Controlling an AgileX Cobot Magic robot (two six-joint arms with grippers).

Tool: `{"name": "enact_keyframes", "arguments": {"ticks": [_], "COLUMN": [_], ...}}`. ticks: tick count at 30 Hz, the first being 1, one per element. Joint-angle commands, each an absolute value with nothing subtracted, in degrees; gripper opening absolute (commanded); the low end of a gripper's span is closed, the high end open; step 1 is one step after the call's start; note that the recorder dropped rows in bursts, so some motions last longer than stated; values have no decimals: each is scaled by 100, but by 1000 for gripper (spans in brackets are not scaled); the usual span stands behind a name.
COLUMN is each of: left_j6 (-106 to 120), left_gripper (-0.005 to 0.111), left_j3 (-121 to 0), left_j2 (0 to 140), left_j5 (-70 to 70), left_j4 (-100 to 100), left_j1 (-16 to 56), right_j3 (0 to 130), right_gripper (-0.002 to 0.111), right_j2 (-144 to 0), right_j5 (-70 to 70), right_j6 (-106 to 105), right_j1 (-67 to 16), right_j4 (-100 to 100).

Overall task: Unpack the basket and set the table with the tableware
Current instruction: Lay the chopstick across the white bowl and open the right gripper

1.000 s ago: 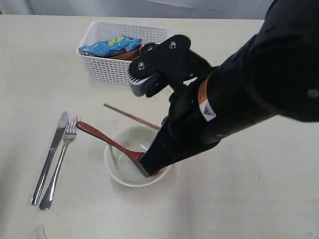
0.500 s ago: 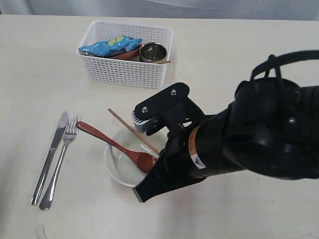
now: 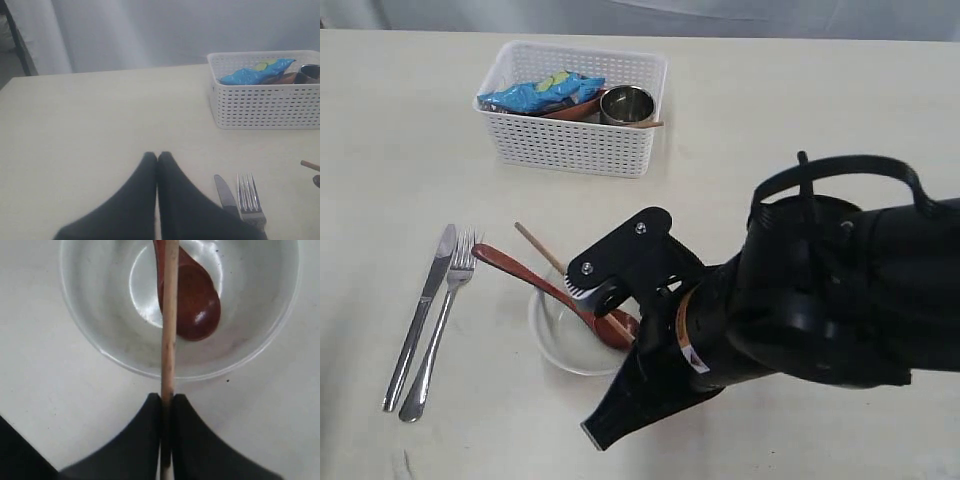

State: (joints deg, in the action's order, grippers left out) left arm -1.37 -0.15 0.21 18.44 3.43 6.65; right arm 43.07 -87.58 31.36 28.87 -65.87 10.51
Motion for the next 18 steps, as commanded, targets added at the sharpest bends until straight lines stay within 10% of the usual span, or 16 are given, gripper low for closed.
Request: {"name": "enact_keyframes", "arguments": {"ticks": [1,4,18], "left_j6": [-126,-126,-126], "left_gripper": [0,0,0], "left_j3": [0,0,0], "left_j2": [0,0,0], "left_j5": [1834,1834,1834], "left_j4": [309,309,309], "left_j1": [652,652,652], "right_j3": [4290,4304,6680], "right_gripper": [14,36,37], "right_j2": [-8770,-8770,-8756], "right_j5": [3179,3179,6370], "right_j6": [2677,2677,2441], "right_j1": [-6609,-6609,-6358], "right_j4": [868,921,2507]}}
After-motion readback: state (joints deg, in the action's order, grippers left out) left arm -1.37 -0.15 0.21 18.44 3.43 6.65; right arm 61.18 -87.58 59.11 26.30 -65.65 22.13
